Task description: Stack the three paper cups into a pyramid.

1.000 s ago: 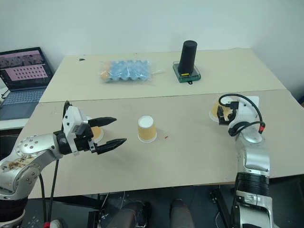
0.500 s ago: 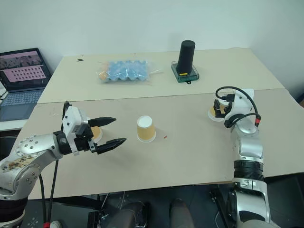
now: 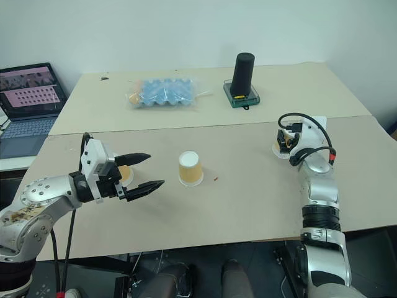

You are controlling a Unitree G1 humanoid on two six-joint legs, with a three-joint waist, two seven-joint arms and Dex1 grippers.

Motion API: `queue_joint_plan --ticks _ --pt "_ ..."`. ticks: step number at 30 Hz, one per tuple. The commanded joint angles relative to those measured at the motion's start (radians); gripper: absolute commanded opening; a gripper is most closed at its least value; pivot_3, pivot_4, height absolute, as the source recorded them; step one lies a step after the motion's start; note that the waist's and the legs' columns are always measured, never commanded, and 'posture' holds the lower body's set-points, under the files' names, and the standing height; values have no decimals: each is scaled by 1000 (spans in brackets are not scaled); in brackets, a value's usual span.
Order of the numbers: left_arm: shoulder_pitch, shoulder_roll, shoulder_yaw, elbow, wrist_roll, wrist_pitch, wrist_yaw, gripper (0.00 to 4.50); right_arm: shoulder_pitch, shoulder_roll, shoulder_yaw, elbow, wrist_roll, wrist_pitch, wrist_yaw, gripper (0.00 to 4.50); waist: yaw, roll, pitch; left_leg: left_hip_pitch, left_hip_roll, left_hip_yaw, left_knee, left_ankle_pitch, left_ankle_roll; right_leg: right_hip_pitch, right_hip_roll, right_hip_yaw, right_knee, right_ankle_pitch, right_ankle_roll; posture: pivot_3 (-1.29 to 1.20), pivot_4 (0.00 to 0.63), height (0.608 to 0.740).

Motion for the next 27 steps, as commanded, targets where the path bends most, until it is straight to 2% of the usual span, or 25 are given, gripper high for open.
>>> queue_joint_plan --ticks 1,6,9,11,15,17,20,24,27 --pt "3 9 23 -21 -4 -5 6 4500 -26 -5 -5 -29 8 -28 13 2737 0 0 0 0 0 0 0 0 0 0 0 0 0 0 0 0 150 740" --pt "2 7 17 -18 -2 -6 3 4500 -18 -11 -9 -69 10 -21 14 2737 0 0 0 0 0 0 0 0 0 0 0 0 0 0 0 0 150 740" --pt "2 7 15 -18 -2 -5 2 4500 -4 -17 -22 -159 63 -11 76 2737 0 0 0 0 0 0 0 0 0 0 0 0 0 0 0 0 150 740" --pt "0 6 13 -17 -2 -5 2 4500 25 -52 13 -312 174 58 253 2737 0 0 0 -1 0 0 0 0 0 -1 0 0 0 0 0 0 150 740" --pt "-2 2 8 -17 -3 -3 3 4500 64 -92 44 -493 360 181 470 2737 0 0 0 0 0 0 0 0 1 0 0 0 0 0 0 0 150 740" --pt "-4 0 4 -16 -5 -2 3 4500 106 -134 113 -571 422 222 622 2737 1 0 0 0 1 0 0 0 1 0 0 -1 0 0 0 0 150 740" --pt "-6 -1 2 -17 -7 0 1 4500 132 -175 174 -597 424 241 713 2737 2 0 0 0 1 0 0 -1 1 1 0 -1 -1 0 0 0 150 740" --pt "-10 -1 5 -19 -12 4 4 4500 108 -193 280 -479 314 154 795 2737 3 0 0 1 1 0 1 -1 1 0 -1 -1 -2 0 0 0 150 740" --pt "-6 2 11 -33 -23 12 9 4500 83 -171 282 -425 292 121 801 2737 3 0 0 0 1 0 1 -1 1 0 -1 -1 -1 0 0 0 150 740"
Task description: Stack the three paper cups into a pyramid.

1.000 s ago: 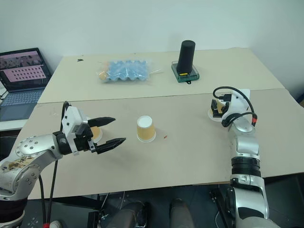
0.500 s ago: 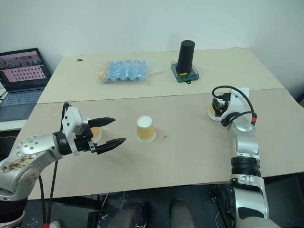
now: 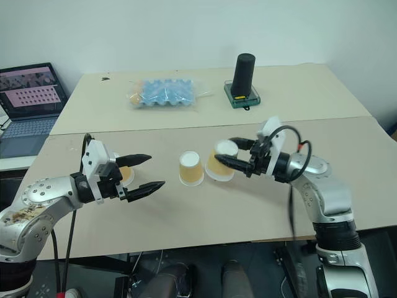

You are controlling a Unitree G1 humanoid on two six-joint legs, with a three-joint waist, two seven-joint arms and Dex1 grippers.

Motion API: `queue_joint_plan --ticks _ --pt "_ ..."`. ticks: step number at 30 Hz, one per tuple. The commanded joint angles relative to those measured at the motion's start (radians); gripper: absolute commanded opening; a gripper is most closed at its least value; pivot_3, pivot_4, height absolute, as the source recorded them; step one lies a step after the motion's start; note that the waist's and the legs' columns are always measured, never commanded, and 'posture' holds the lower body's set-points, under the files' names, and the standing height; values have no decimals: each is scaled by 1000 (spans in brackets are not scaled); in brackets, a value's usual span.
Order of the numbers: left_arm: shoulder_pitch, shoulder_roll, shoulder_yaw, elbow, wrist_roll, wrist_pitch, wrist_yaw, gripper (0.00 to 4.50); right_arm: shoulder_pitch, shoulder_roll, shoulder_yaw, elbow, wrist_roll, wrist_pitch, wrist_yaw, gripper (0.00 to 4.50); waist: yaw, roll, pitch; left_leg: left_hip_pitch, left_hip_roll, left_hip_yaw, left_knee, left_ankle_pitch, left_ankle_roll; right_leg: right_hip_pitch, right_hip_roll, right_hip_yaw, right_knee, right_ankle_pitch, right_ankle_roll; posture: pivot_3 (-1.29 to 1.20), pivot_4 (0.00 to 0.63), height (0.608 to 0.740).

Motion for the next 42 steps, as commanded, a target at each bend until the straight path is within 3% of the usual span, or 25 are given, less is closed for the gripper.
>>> queue_joint_plan --ticks 1,28,30,33,42 --pt "-3 6 20 -35 -15 7 9 4500 -49 14 -11 34 -24 -68 17 2737 0 0 0 -1 0 0 0 0 0 0 0 0 0 0 0 0 150 740" --pt "6 11 40 -50 -26 24 28 4500 -74 102 56 79 -154 -114 7 2737 0 0 0 -1 0 0 0 0 0 -1 0 0 1 0 0 0 150 740" --pt "7 11 40 -50 -26 25 28 4500 -74 105 50 82 -155 -111 5 3735 0 0 0 -1 0 0 0 0 0 -1 0 0 1 0 0 0 150 740" --pt "6 12 40 -49 -28 26 30 4500 -75 102 47 85 -156 -113 5 4467 -1 0 0 -1 0 0 0 0 0 -1 0 0 1 0 0 0 150 740" --pt "2 13 35 -45 -30 24 30 4500 -30 43 8 27 -130 -87 27 4467 0 0 0 -1 0 0 0 0 0 -1 0 0 1 0 0 0 150 740"
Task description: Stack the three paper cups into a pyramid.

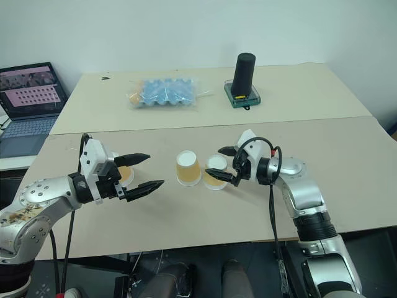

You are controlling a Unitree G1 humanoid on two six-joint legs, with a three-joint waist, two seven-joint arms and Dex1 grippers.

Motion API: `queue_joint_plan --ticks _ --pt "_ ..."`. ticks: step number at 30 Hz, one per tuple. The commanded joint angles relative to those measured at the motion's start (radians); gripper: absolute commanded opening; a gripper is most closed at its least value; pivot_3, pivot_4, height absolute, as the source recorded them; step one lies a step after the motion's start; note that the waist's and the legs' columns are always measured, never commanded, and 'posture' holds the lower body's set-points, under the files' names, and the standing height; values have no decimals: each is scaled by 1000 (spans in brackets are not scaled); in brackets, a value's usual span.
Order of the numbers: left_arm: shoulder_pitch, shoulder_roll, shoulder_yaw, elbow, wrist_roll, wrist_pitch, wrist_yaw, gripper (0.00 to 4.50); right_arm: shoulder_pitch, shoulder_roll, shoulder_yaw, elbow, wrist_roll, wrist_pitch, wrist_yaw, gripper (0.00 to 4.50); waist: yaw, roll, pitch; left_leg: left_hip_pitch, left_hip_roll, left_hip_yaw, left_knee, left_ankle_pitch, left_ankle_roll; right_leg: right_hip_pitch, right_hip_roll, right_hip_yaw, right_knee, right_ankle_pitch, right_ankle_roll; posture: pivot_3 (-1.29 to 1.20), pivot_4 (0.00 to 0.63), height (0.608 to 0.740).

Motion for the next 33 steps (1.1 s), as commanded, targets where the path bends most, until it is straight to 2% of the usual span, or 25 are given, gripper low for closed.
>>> queue_joint_plan --ticks 1,8,12,16,20,22,24,29,33 --pt "-5 7 19 -24 -12 2 3 4500 33 -57 -67 -85 41 5 27 4467 3 0 0 0 0 0 0 0 0 0 0 0 0 0 0 0 150 740" --pt "0 6 14 -15 -11 -1 2 4500 142 -172 -175 -250 135 76 48 4467 13 0 0 0 0 0 0 0 0 1 -1 0 0 0 0 0 150 740" --pt "6 0 11 -10 -3 -8 9 4500 126 -182 -212 -341 198 137 11 4467 6 0 0 0 0 0 0 0 0 1 -2 1 0 0 0 0 150 740" --pt "-7 -122 30 -20 93 -60 215 4500 7 -171 -209 -426 253 245 -75 4467 5 0 0 0 0 1 0 0 0 1 -3 1 0 0 0 0 150 740" --pt "3 -266 49 -63 269 -153 459 4500 -19 -183 -140 -489 224 257 -89 4467 21 -8 -1 -1 1 0 0 0 1 1 -4 -1 -2 0 0 0 150 740" --pt "95 -374 29 -176 394 -158 640 4500 -24 -182 -96 -504 212 255 -83 4467 21 -8 -1 -2 1 0 0 -1 1 1 -4 -1 -4 0 0 0 150 740" --pt "181 -446 8 -235 487 -165 739 4500 -28 -181 -74 -501 205 252 -80 4467 23 -9 -1 -2 1 3 0 -2 4 3 -4 1 -9 2 1 0 150 740" --pt "284 -520 18 -230 555 -175 794 4500 -33 -185 -57 -467 181 228 -70 4467 40 -9 -1 -3 0 3 1 -2 4 2 -2 -1 -10 3 3 0 150 740" --pt "284 -521 0 -222 551 -183 759 4500 -32 -205 -85 -417 168 209 -53 4467 50 -9 -1 1 1 3 2 -2 3 4 -2 -3 -11 4 3 0 150 740"
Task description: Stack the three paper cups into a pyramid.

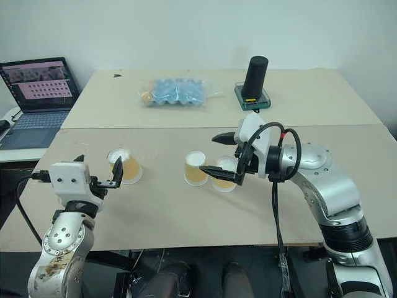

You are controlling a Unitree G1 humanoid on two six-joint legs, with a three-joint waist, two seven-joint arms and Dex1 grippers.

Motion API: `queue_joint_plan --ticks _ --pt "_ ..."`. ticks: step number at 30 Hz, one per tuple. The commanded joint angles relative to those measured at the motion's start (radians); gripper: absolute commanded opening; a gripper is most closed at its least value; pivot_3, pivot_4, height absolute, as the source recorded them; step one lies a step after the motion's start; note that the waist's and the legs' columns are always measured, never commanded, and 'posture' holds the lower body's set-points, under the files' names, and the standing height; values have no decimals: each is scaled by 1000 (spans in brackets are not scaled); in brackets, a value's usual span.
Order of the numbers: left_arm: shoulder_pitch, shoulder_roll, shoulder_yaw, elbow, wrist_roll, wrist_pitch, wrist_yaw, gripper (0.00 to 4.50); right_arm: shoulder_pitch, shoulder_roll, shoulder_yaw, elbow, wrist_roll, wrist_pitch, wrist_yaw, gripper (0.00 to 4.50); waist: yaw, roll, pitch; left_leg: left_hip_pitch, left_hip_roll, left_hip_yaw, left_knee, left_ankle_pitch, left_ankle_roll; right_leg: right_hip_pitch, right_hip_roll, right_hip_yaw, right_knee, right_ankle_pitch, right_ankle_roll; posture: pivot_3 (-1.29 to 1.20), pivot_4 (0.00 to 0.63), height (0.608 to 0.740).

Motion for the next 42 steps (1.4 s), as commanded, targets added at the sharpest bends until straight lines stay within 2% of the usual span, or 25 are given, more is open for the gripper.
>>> queue_joint_plan --ticks 1,5,9,11,17,24,33,42 --pt "-9 12 -18 -20 19 -47 -32 4500 -16 -40 -63 41 -19 -46 14 4467 1 0 0 0 0 0 0 0 0 0 0 0 0 0 0 0 150 740" --pt "-13 17 -25 -5 17 -49 -56 4500 31 -111 -185 108 -13 -59 20 4467 4 0 0 -1 0 0 0 0 1 -1 0 0 0 0 0 0 150 740" --pt "-25 20 -33 12 12 -53 -81 4500 146 -184 -335 146 -8 -62 28 4467 9 0 0 -4 0 0 0 -1 1 -1 0 0 0 0 0 0 150 740" --pt "-39 22 -31 26 12 -53 -89 4500 211 -192 -363 138 -22 -61 12 4467 10 0 0 -4 0 1 0 -1 1 -1 0 0 0 0 0 0 150 740" --pt "-92 38 -24 51 5 -54 -122 4500 370 -68 -269 34 -103 -72 -146 4467 -7 0 -1 1 4 3 0 -1 1 5 -1 2 0 0 0 0 150 740" --pt "-118 51 -35 36 -14 -56 -173 4500 354 58 -194 23 -142 -79 -252 4467 -11 0 -1 1 3 4 0 -1 1 4 2 1 0 0 0 0 150 740" --pt "-130 50 -20 22 -23 -43 -187 4500 323 64 -211 25 -121 -69 -259 4467 -10 0 -1 1 3 4 0 -1 1 4 2 1 0 0 0 0 150 740" --pt "-138 49 -7 14 -17 -28 -178 4500 271 131 -127 25 -125 -49 -291 4467 -17 0 -1 1 4 4 0 -1 1 4 3 1 0 0 0 0 150 740"
